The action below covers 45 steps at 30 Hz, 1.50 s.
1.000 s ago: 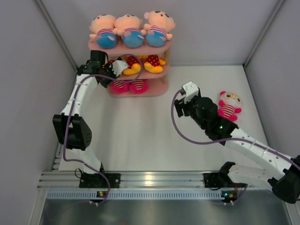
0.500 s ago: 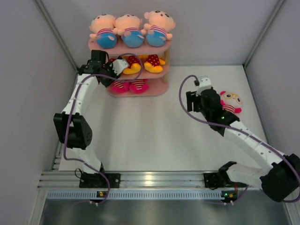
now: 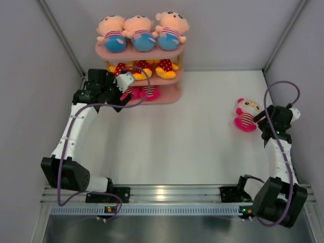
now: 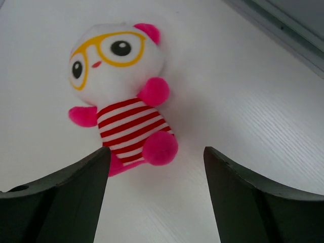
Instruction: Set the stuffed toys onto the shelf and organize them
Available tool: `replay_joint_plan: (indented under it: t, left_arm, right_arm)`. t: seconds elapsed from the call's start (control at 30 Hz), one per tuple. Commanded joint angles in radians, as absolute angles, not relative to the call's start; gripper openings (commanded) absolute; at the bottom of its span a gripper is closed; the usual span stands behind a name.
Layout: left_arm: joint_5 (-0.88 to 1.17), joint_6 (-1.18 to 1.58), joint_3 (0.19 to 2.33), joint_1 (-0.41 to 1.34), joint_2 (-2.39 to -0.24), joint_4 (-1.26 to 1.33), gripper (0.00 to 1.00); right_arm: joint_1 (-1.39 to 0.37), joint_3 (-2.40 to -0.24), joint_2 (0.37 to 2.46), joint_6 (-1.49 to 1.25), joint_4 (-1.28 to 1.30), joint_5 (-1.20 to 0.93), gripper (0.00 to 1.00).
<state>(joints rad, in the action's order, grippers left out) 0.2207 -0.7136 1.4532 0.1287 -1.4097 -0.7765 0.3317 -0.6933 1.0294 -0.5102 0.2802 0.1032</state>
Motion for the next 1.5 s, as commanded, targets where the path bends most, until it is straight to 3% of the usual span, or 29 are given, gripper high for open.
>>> replay_joint_plan:
  t: [0.0,0.27,0.5,0.6,0.63,0.7,0.8,0.9,1.07,1.23,1.47]
  left_arm:
    - [0.235,-0.614,1.411,0.13,-1.381,-0.741,0.94]
    - [0.171,-0.581,1.312,0.132,-1.364,-0.742,0.97]
    - [0.084,-0.588,1.33,0.132,-1.391,-0.761,0.97]
    - [0.091,-0.577,1.338,0.132,-1.399,-0.767,0.97]
    - [0.089,-0.577,1.336,0.132,-1.402,-0.773,0.97]
    - [0.065,-0.577,1.324,0.13,-1.405,-0.776,0.97]
    - [0.025,-0.565,1.289,0.13,-1.404,-0.775,0.97]
    - [0.018,-0.551,1.249,0.13,-1.407,-0.775,0.96]
    - [0.018,-0.54,1.229,0.13,-1.402,-0.775,0.96]
    - [-0.06,-0.54,1.227,0.127,-1.391,-0.775,0.96]
    - [-0.083,-0.552,1.181,0.127,-1.362,-0.775,0.96]
  right_arm:
    - [0.402,-0.663,1.028,-0.646,0.227,0.043,0.74]
    - [0.402,-0.646,1.244,-0.658,0.114,-0.041,0.69]
    - [0.394,-0.587,1.304,-0.672,0.009,-0.072,0.62]
    - [0.396,-0.604,1.324,-0.65,0.009,-0.121,0.31]
    - [0.393,-0.606,1.324,-0.646,0.009,-0.138,0.12]
    - [0.388,-0.606,1.295,-0.635,-0.021,-0.176,0.0]
    - [0.338,-0.618,1.191,-0.602,0.0,-0.157,0.0]
    - [0.152,-0.688,1.103,-0.56,0.144,-0.051,0.0]
    - [-0.194,-0.727,1.061,-0.673,0.164,0.058,0.0]
    - [-0.437,-0.785,1.166,-0.769,0.008,0.106,0.0]
    - [-0.58,-0.94,1.396,-0.726,-0.168,0.136,0.0]
